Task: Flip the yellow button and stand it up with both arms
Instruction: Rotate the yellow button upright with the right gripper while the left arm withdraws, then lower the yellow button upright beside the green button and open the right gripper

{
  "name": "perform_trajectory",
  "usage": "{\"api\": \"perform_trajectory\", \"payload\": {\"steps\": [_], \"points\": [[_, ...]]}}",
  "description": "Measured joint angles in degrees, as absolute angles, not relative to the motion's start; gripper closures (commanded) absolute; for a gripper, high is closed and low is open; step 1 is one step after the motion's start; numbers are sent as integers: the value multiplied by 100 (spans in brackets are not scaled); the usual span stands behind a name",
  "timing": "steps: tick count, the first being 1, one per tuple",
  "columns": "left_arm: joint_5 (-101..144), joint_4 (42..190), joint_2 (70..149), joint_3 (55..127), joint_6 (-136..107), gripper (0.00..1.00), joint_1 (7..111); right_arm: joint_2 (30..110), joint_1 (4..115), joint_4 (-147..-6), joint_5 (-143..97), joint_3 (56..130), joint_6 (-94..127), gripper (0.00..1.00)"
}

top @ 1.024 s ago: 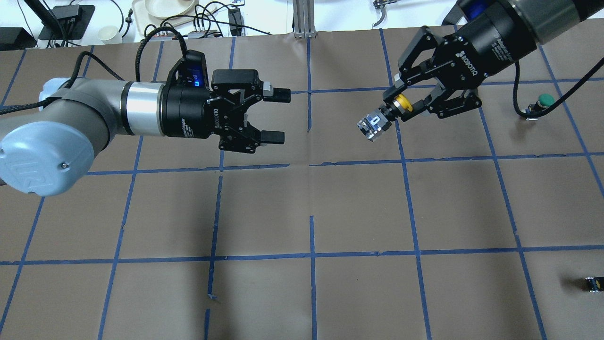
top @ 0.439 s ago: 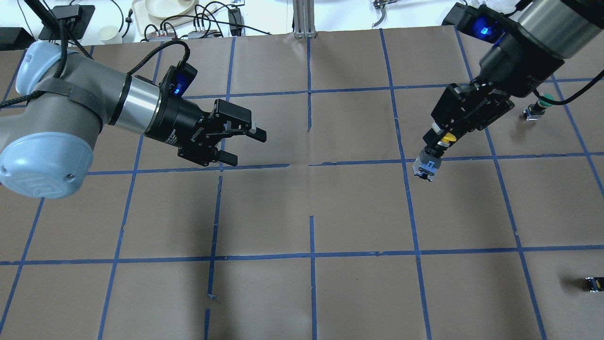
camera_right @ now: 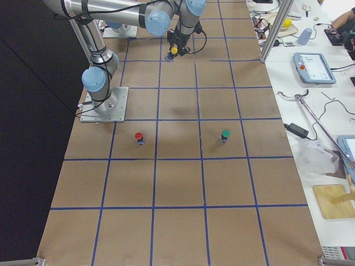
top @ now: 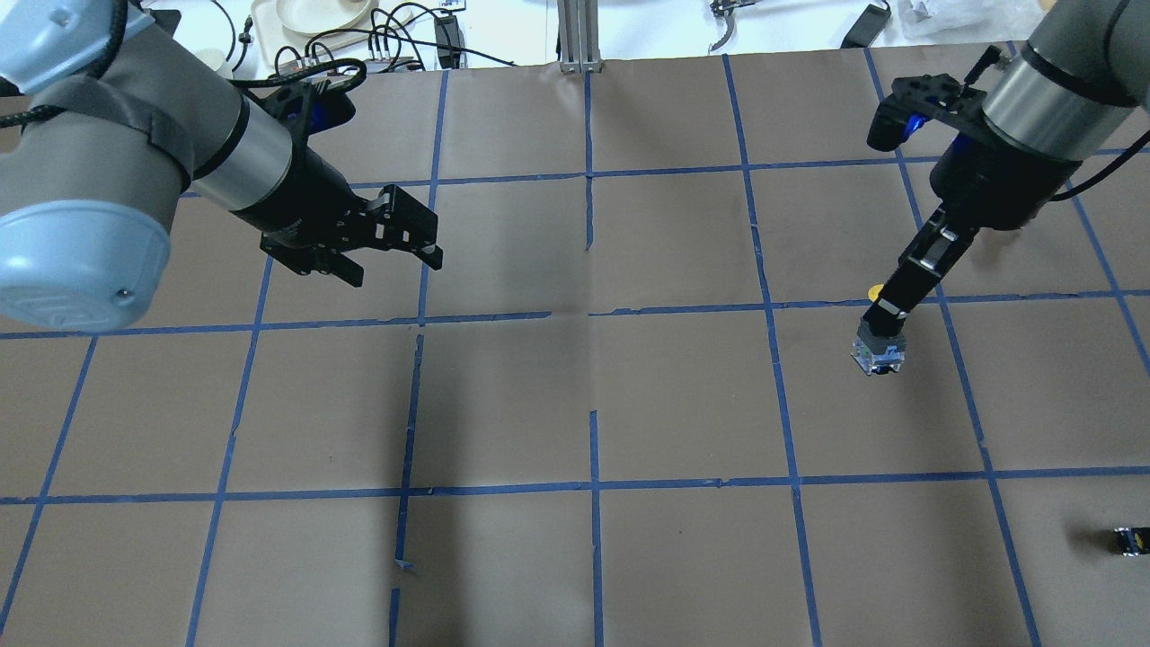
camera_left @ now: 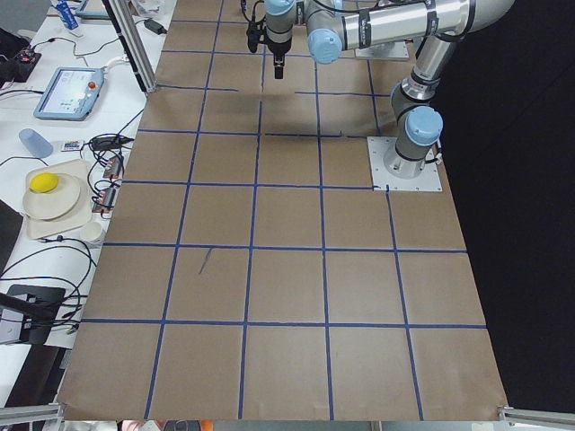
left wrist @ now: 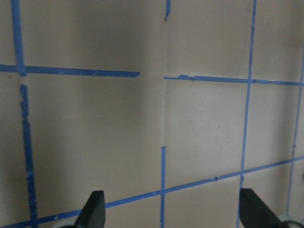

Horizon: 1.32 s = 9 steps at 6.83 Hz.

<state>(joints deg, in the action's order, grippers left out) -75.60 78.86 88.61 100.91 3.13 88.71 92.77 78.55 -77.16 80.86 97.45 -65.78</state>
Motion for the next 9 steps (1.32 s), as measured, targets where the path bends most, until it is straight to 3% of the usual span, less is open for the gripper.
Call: {"api": "perform_trajectory", "payload": {"steps": [3, 6, 9], "points": [[-9004, 8826, 9219, 8785, 326, 0, 9163, 9279, 7777, -8908, 8767, 10459, -8941, 78], [-9217, 9045, 9328, 8640, 123, 0, 9151, 9233, 6405, -9445, 8745, 10905, -11664, 79], [-9064, 9058, 9354, 8602, -95, 0, 9134, 8608, 5433, -10439, 8806, 10922, -14514, 78]]}}
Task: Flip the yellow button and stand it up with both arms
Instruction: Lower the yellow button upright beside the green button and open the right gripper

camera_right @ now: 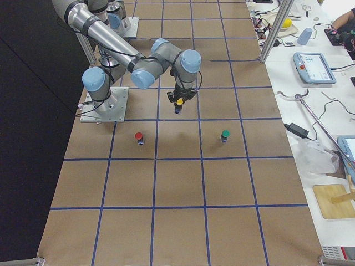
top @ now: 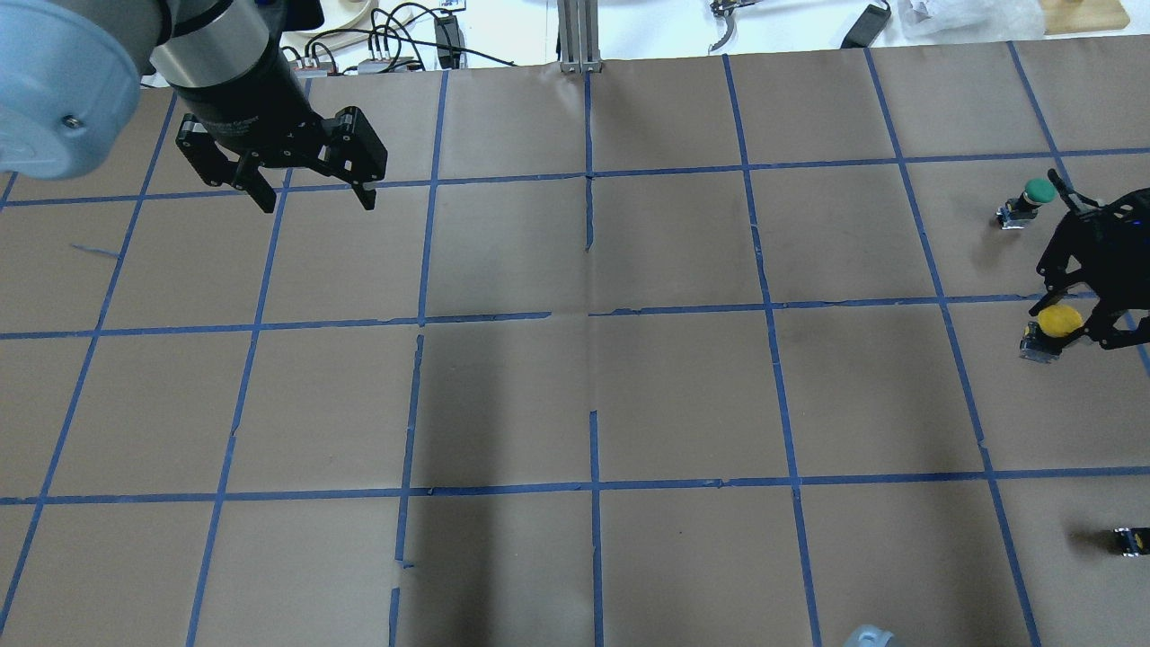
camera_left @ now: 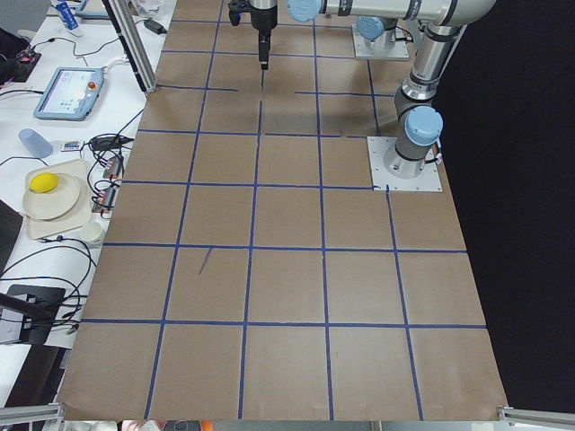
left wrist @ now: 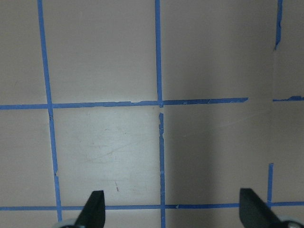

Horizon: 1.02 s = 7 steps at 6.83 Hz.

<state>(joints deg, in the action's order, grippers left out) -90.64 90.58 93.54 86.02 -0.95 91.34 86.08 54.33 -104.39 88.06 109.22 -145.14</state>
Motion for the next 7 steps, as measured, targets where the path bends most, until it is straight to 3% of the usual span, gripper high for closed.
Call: {"api": "perform_trajectory", "payload": {"steps": [4, 5, 6, 7], "points": [[-8987, 9045, 9369, 8635, -105, 0, 9132, 7704, 4312, -11153, 8258, 10883, -16483, 77], [-8997, 9040, 9369, 8641, -104, 0, 9132, 7564, 4191, -11163, 8089, 10881, -16631, 63], [-9038, 9035, 9369, 8645, -102, 0, 9132, 7448, 4139, -11148, 8034, 10888, -16689, 36], [-9046, 9034, 9372, 8647, -108, 0, 9132, 7382, 4121, -11128, 8041, 10901, -16701, 1]]}}
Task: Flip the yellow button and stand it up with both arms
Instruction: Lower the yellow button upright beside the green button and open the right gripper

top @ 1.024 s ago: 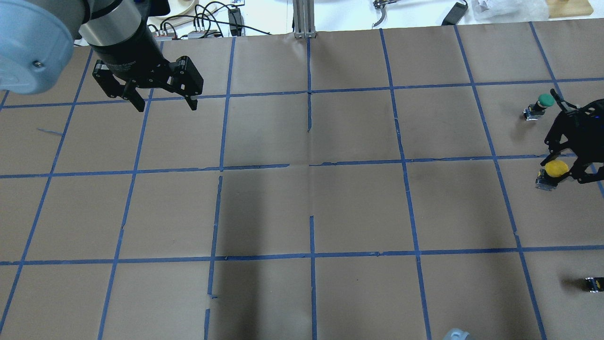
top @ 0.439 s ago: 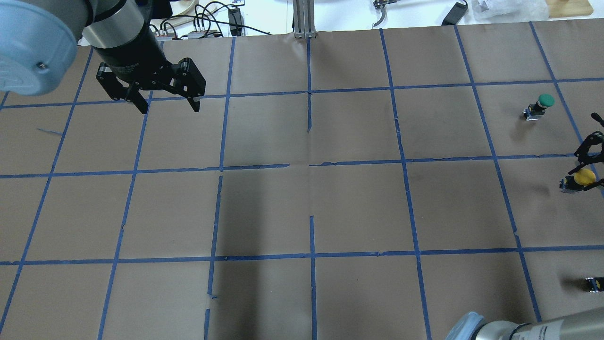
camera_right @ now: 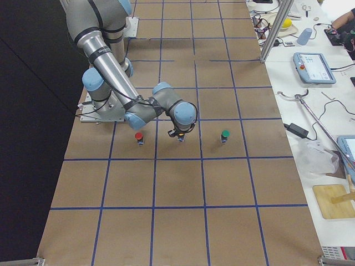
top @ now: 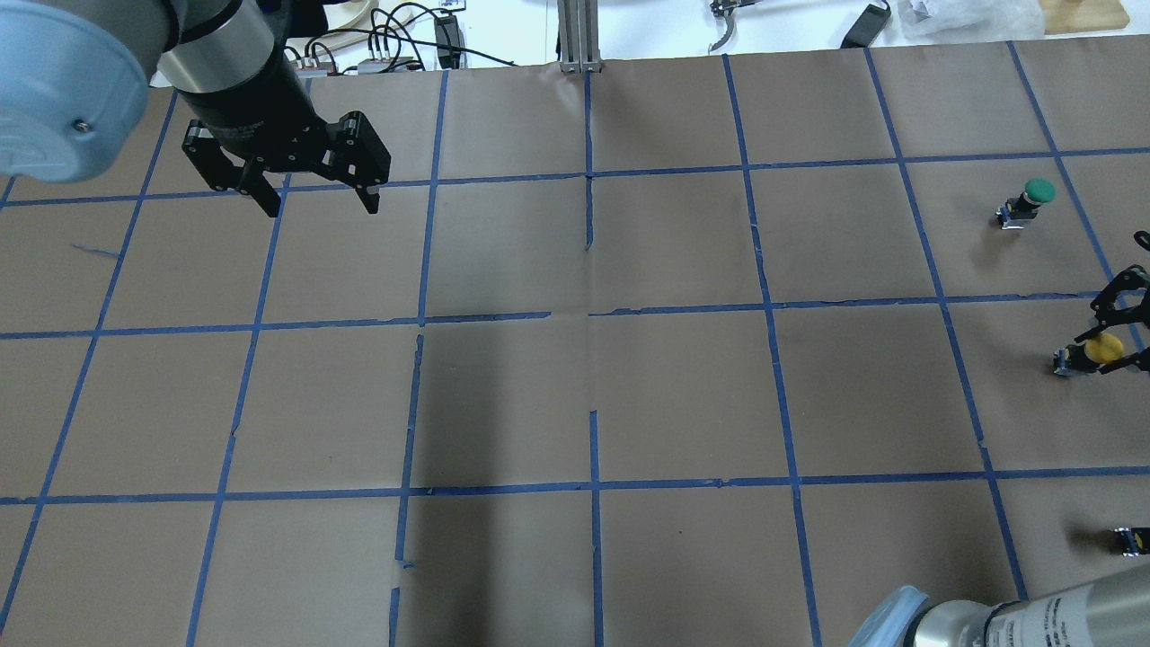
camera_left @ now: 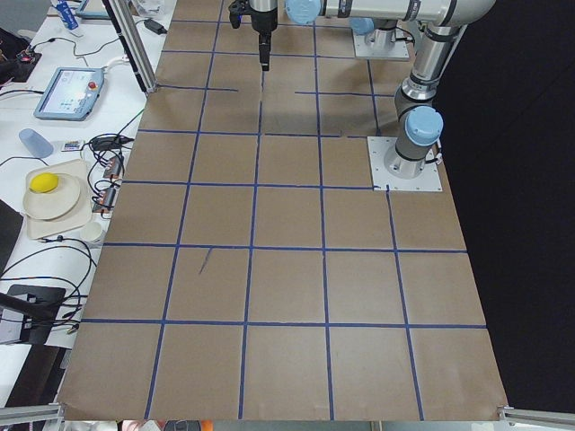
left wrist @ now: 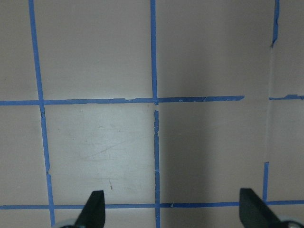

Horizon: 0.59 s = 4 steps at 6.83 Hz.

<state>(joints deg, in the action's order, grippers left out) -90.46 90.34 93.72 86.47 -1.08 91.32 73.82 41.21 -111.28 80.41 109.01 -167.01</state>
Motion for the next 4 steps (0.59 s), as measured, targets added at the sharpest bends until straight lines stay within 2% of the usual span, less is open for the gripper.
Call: {"api": "perform_trajectory", "payload": {"steps": [4], "points": [[-8992, 9082, 9389, 8564, -498, 0, 9176, 7455, 4123, -11130, 8068, 10816, -16181, 0]]}}
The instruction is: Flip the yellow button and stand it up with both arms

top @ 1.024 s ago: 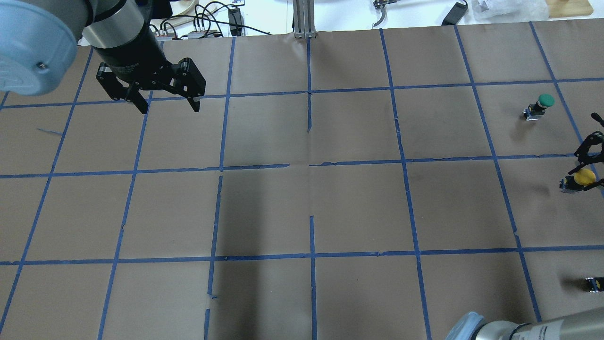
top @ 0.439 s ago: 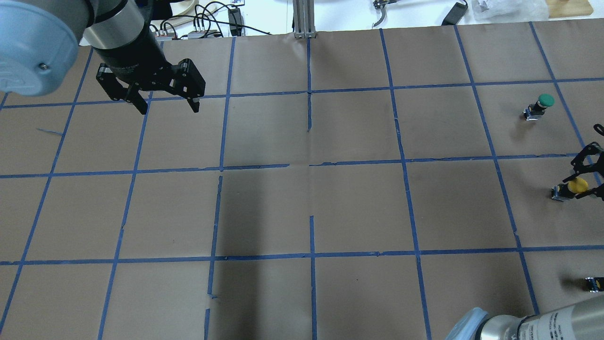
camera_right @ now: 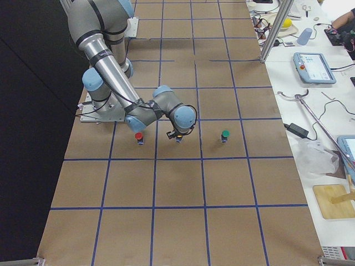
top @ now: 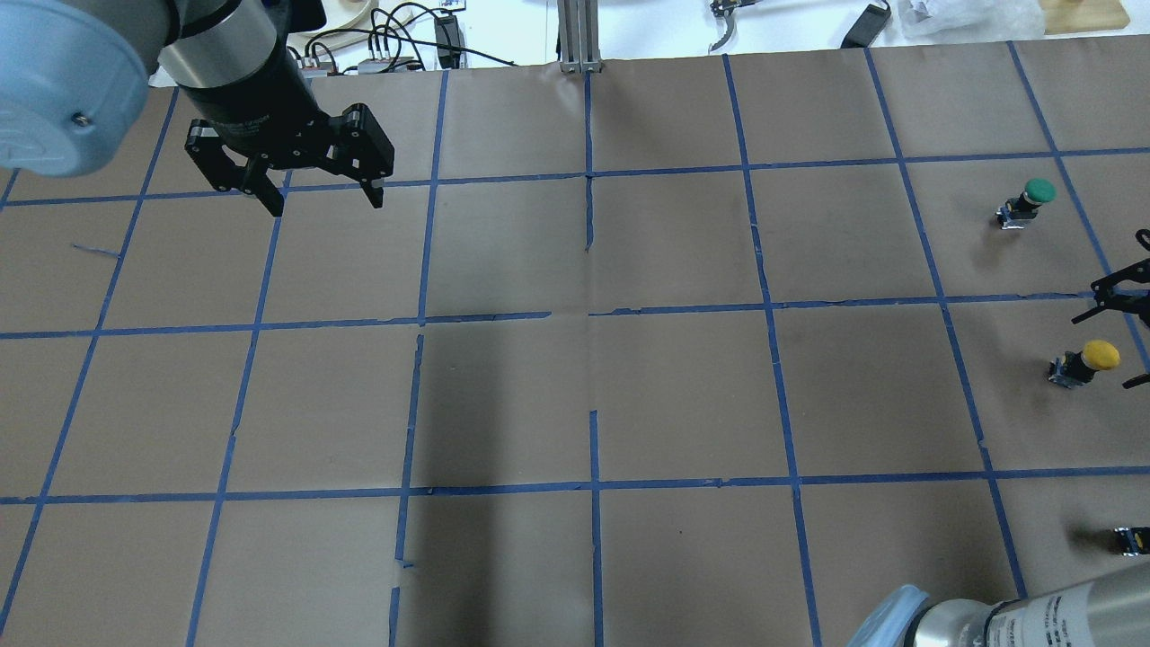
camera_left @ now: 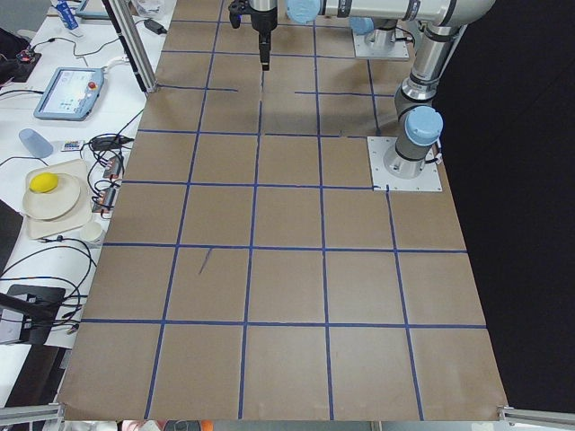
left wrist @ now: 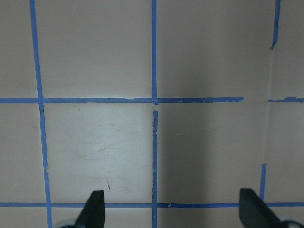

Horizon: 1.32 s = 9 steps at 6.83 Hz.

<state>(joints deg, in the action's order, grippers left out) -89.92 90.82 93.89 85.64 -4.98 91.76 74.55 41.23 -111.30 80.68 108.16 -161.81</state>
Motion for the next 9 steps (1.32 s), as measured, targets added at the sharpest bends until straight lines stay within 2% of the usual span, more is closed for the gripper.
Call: {"api": "perform_trajectory", "payload": {"steps": [2, 5, 7, 9], "points": [[-8893, 9152, 9337, 8524, -501, 0, 9208, 7694, 4188, -10939, 8083, 10286, -15475, 0], [-8917, 9483, 9200, 8484, 103, 0, 9143, 7830, 4650, -9969, 8092, 8965, -14030, 0], [-9027, 9658, 9153, 8426, 359, 0, 9146, 7979, 5047, -9076, 8292, 8240, -11991, 0], [-9015, 9683, 9177, 8359, 386, 0, 9144, 8346, 5652, -8184, 8396, 7982, -9216, 0]]}}
